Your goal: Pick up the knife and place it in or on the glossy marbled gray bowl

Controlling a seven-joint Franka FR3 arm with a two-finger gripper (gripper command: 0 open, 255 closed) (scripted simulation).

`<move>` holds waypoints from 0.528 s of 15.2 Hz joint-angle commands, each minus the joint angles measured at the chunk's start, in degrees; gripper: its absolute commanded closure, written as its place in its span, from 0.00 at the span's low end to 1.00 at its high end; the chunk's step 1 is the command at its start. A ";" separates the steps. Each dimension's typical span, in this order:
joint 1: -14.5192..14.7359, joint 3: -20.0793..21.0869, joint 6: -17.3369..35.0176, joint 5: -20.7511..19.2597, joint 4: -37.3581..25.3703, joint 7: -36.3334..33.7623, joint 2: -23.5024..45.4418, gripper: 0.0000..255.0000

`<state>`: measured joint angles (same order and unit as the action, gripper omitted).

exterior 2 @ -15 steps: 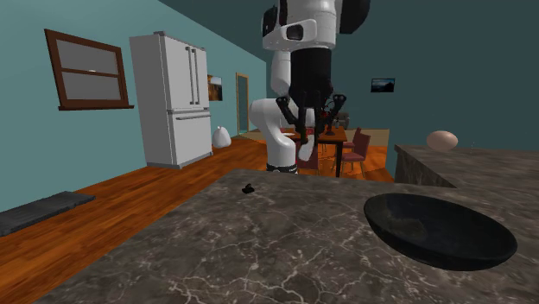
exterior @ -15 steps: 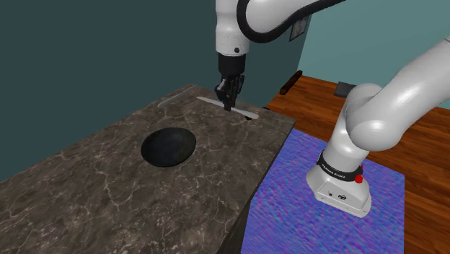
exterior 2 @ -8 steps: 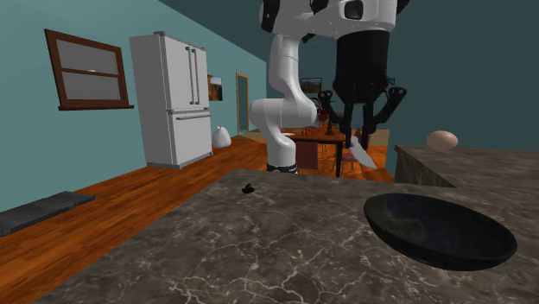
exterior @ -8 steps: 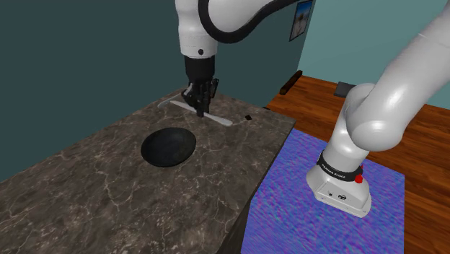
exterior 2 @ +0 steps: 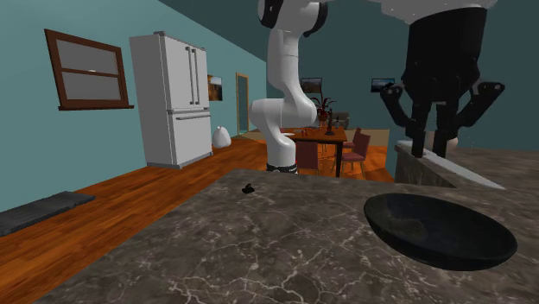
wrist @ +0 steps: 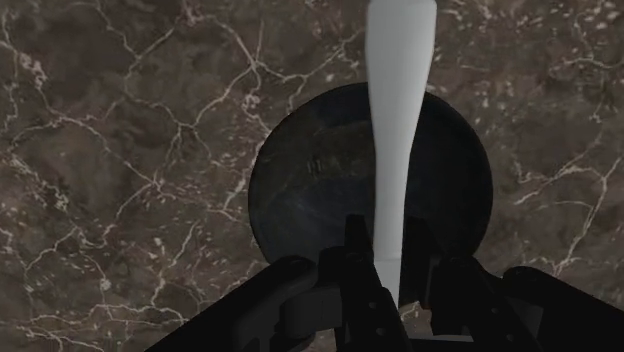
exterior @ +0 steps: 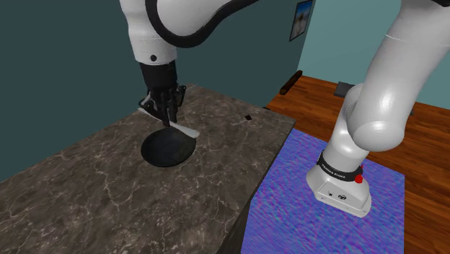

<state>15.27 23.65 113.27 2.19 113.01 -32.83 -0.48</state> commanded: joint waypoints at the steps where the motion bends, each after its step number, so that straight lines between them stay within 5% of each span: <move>1: 0.27 0.29 0.60 -0.52 -0.56 -0.81 1.22 1.00; 8: 0.41 0.36 5.80 -1.22 3.10 -1.20 2.89 1.00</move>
<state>15.60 23.95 118.22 1.13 115.61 -33.84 2.06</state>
